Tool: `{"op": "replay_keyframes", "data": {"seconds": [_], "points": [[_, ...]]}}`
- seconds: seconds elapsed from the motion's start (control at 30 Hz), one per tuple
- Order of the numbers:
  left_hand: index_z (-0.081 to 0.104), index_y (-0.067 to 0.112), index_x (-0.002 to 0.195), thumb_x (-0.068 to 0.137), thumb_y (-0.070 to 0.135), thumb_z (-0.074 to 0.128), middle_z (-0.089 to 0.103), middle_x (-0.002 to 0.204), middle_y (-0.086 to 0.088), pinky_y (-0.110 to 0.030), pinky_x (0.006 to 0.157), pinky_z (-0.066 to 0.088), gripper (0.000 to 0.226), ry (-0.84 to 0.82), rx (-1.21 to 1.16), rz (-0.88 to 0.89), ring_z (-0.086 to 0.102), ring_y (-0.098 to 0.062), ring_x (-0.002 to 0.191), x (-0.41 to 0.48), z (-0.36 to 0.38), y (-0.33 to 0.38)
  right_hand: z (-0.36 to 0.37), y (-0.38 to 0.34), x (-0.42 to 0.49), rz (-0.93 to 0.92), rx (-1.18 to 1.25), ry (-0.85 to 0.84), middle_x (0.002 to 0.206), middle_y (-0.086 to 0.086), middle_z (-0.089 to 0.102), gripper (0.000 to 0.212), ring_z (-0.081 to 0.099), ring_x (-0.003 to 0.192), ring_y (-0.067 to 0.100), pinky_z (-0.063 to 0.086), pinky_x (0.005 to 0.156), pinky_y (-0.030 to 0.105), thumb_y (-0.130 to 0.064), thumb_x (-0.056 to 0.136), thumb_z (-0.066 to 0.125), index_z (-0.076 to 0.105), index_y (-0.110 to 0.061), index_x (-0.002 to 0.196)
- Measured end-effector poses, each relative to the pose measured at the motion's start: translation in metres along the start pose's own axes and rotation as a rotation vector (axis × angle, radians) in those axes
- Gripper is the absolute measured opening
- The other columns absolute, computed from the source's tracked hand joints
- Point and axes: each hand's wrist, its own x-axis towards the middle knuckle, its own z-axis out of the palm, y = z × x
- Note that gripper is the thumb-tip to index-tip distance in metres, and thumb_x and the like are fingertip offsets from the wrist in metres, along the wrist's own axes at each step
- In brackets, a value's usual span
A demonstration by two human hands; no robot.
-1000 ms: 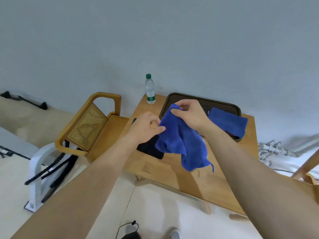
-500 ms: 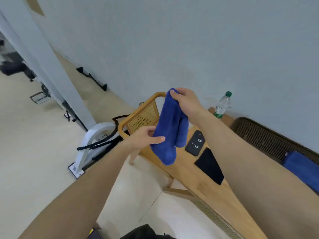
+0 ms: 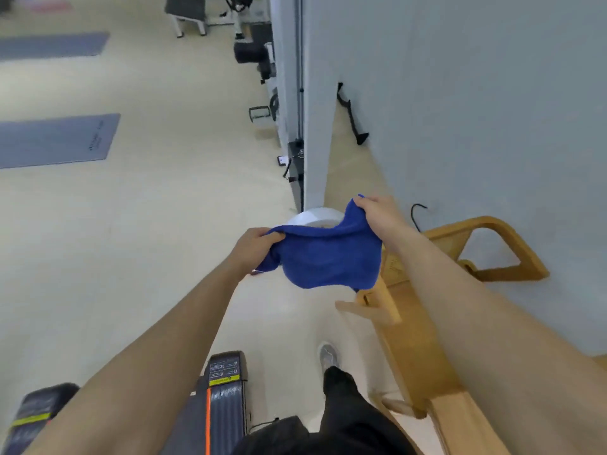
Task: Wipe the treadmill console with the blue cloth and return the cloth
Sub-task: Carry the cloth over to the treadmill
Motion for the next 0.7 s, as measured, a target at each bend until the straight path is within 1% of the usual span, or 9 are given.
{"op": "replay_keyframes", "data": {"seconds": [0.07, 0.13, 0.17, 0.2, 0.27, 0.37, 0.43, 0.53, 0.7], "points": [[0.072, 0.005, 0.1, 0.097, 0.028, 0.054, 0.07, 0.087, -0.004, -0.027, 0.067, 0.048, 0.029, 0.06, -0.028, -0.061, 0.062, -0.02, 0.077, 0.014, -0.029, -0.003, 0.038, -0.013, 0.039, 0.018, -0.068, -0.145, 0.082, 0.007, 0.059, 0.029, 0.055, 0.076, 0.021, 0.046, 0.07, 0.035, -0.035, 0.091, 0.057, 0.061, -0.006, 0.089], [0.073, 0.011, 0.097, 0.095, 0.031, 0.051, 0.072, 0.086, -0.001, -0.028, 0.071, 0.048, 0.03, 0.122, -0.034, -0.11, 0.063, -0.017, 0.076, 0.026, -0.059, -0.006, 0.079, -0.032, 0.074, 0.006, -0.11, -0.263, 0.086, 0.008, 0.059, 0.038, 0.055, 0.079, 0.021, 0.047, 0.074, 0.036, -0.033, 0.091, 0.058, 0.062, 0.003, 0.098], [0.071, 0.009, 0.095, 0.093, 0.032, 0.05, 0.07, 0.083, -0.001, -0.03, 0.071, 0.047, 0.031, 0.167, -0.042, -0.135, 0.061, -0.018, 0.075, 0.029, -0.074, -0.007, 0.1, -0.044, 0.087, -0.01, -0.144, -0.321, 0.085, 0.008, 0.058, 0.033, 0.054, 0.08, 0.02, 0.043, 0.073, 0.034, -0.03, 0.092, 0.057, 0.063, 0.002, 0.095], [0.068, 0.005, 0.094, 0.092, 0.032, 0.049, 0.066, 0.079, -0.001, -0.031, 0.07, 0.045, 0.033, 0.218, -0.053, -0.158, 0.058, -0.02, 0.073, 0.031, -0.089, -0.008, 0.121, -0.056, 0.097, -0.03, -0.181, -0.384, 0.084, 0.008, 0.056, 0.023, 0.052, 0.079, 0.02, 0.04, 0.072, 0.033, -0.028, 0.092, 0.056, 0.062, -0.005, 0.089], [0.06, 0.0, 0.09, 0.092, 0.032, 0.048, 0.058, 0.073, -0.003, -0.032, 0.064, 0.044, 0.034, 0.321, -0.095, -0.201, 0.052, -0.022, 0.068, 0.032, -0.118, -0.009, 0.164, -0.083, 0.114, -0.065, -0.241, -0.502, 0.081, 0.007, 0.052, 0.01, 0.048, 0.077, 0.02, 0.036, 0.07, 0.032, -0.023, 0.089, 0.053, 0.055, -0.015, 0.084], [0.052, 0.012, 0.079, 0.092, 0.028, 0.049, 0.049, 0.058, -0.001, -0.026, 0.046, 0.042, 0.021, 0.456, -0.251, -0.28, 0.042, -0.021, 0.048, 0.024, -0.161, -0.011, 0.232, -0.119, 0.129, -0.114, -0.339, -0.627, 0.071, 0.003, 0.046, 0.018, 0.04, 0.069, 0.021, 0.031, 0.064, 0.033, -0.018, 0.088, 0.048, 0.043, -0.019, 0.07], [0.053, 0.016, 0.076, 0.093, 0.028, 0.049, 0.05, 0.051, 0.005, -0.024, 0.041, 0.041, 0.021, 0.543, -0.306, -0.318, 0.041, -0.017, 0.038, 0.017, -0.192, -0.019, 0.279, -0.14, 0.132, -0.193, -0.427, -0.727, 0.071, 0.004, 0.045, 0.017, 0.039, 0.069, 0.021, 0.03, 0.062, 0.032, -0.017, 0.088, 0.046, 0.043, -0.017, 0.071], [0.055, 0.016, 0.074, 0.092, 0.029, 0.05, 0.053, 0.052, 0.004, -0.024, 0.042, 0.042, 0.022, 0.654, -0.371, -0.357, 0.045, -0.017, 0.039, 0.008, -0.242, -0.043, 0.356, -0.161, 0.133, -0.338, -0.557, -0.844, 0.075, 0.006, 0.042, 0.012, 0.036, 0.069, 0.02, 0.027, 0.059, 0.031, -0.015, 0.092, 0.042, 0.044, -0.014, 0.08], [0.046, 0.017, 0.064, 0.092, 0.025, 0.052, 0.047, 0.045, 0.005, -0.019, 0.037, 0.037, 0.03, 0.754, -0.508, -0.43, 0.041, -0.014, 0.033, -0.014, -0.324, -0.095, 0.497, -0.189, 0.107, -0.436, -0.733, -1.045, 0.075, 0.005, 0.04, 0.015, 0.035, 0.067, 0.021, 0.028, 0.058, 0.031, -0.014, 0.093, 0.041, 0.039, -0.015, 0.078]]}}
